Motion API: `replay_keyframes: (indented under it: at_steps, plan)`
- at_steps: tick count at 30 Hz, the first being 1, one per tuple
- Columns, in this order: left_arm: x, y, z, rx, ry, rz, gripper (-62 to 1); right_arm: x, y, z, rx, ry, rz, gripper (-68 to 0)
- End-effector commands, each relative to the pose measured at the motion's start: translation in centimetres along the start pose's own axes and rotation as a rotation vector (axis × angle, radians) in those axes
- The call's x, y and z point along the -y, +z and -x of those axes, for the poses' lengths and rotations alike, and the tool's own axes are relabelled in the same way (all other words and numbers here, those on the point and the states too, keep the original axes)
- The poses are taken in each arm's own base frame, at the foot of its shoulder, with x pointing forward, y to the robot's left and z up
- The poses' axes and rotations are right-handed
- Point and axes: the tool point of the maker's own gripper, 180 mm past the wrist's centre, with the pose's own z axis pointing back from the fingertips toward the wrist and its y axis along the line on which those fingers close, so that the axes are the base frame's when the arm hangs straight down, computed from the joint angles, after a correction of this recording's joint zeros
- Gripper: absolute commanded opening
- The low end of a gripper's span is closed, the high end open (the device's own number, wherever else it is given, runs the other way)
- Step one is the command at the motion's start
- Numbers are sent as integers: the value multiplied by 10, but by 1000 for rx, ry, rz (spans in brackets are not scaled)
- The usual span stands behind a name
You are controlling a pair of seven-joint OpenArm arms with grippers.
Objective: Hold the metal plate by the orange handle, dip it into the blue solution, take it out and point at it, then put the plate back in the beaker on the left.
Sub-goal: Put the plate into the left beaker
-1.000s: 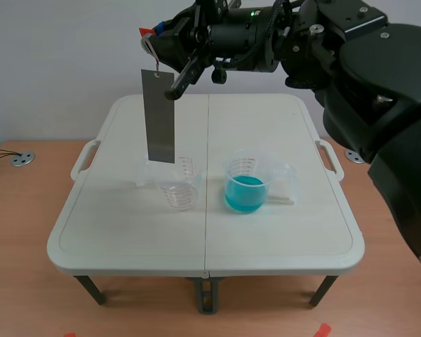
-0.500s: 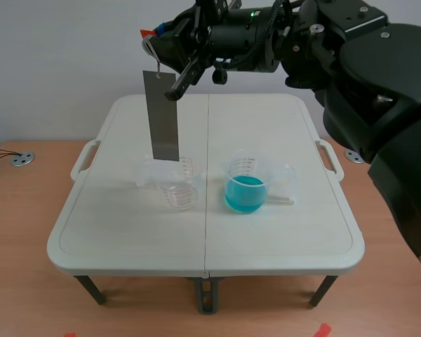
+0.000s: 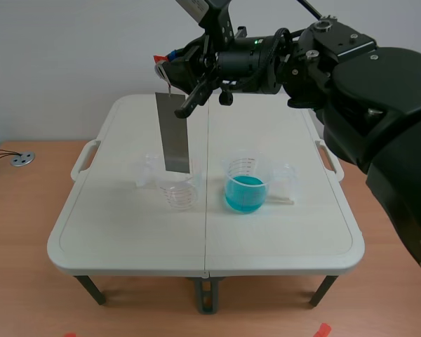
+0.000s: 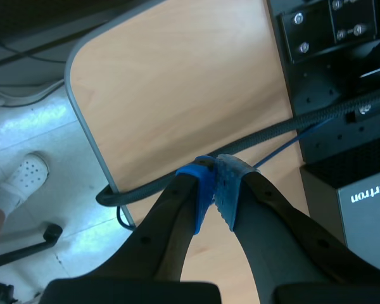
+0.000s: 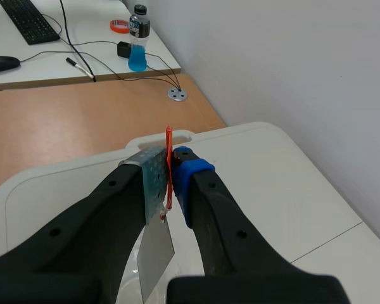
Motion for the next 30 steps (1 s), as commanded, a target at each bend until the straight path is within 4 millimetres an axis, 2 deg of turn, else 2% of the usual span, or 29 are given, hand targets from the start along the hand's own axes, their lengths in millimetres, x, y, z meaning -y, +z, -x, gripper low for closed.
replay_keyframes:
  at_steps: [1, 18, 30]
  plan:
    - [-2, 2, -2, 9, -4, 1, -597, -2, -6, -15, 44, 14, -21, -664]
    - [-3, -1, -8, 26, -5, 2, -597, -23, -8, 19, 19, -77, -53, -664]
    - [1, -2, -10, 30, 1, 24, -597, -32, -10, 31, -8, -95, -75, -664]
